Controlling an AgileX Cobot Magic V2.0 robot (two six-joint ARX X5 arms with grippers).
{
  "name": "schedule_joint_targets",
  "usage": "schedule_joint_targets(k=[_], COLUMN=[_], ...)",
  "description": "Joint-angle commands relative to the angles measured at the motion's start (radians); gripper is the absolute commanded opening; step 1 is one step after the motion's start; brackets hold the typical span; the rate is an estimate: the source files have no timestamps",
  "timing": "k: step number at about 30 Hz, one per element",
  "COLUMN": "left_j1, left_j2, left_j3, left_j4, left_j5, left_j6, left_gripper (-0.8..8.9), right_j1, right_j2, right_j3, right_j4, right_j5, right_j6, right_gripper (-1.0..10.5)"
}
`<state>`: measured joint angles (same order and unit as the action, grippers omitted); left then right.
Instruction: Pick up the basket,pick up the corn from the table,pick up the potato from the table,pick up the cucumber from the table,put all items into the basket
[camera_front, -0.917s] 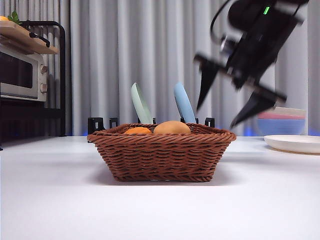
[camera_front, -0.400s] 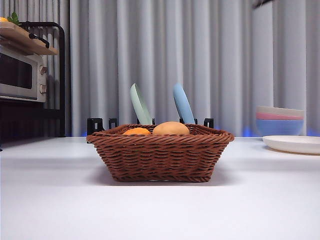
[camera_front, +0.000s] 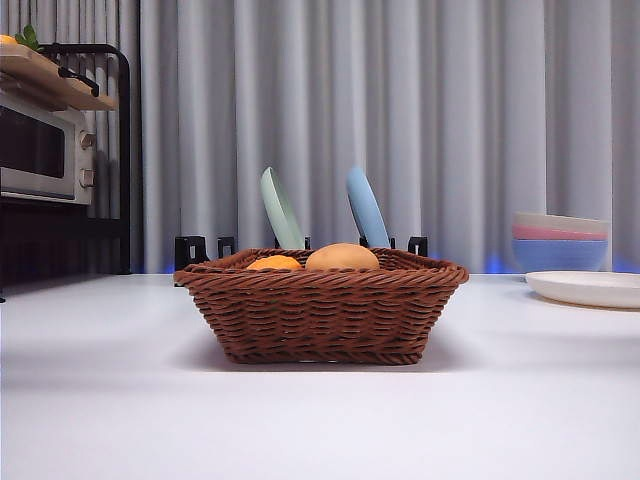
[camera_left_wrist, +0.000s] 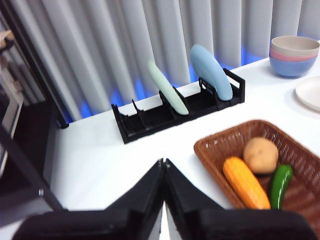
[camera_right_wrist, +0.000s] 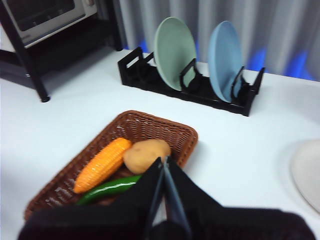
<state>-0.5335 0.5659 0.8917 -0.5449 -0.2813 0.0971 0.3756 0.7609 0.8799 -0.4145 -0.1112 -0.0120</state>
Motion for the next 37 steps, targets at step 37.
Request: schedule_joint_targets(k=[37], left_j1=[0.468], left_j2=[-0.408], left_j3=[-0.577], left_j4=[0.291], left_j5=[0.340], left_j6=[-0.064], left_gripper=[-0.04], right_j1=[-0.002], right_j2=[-0.030], right_j3=[-0.230], right_j4=[-0.024], right_j5=[0.066], right_j6=[0.217], right_gripper=[0.0])
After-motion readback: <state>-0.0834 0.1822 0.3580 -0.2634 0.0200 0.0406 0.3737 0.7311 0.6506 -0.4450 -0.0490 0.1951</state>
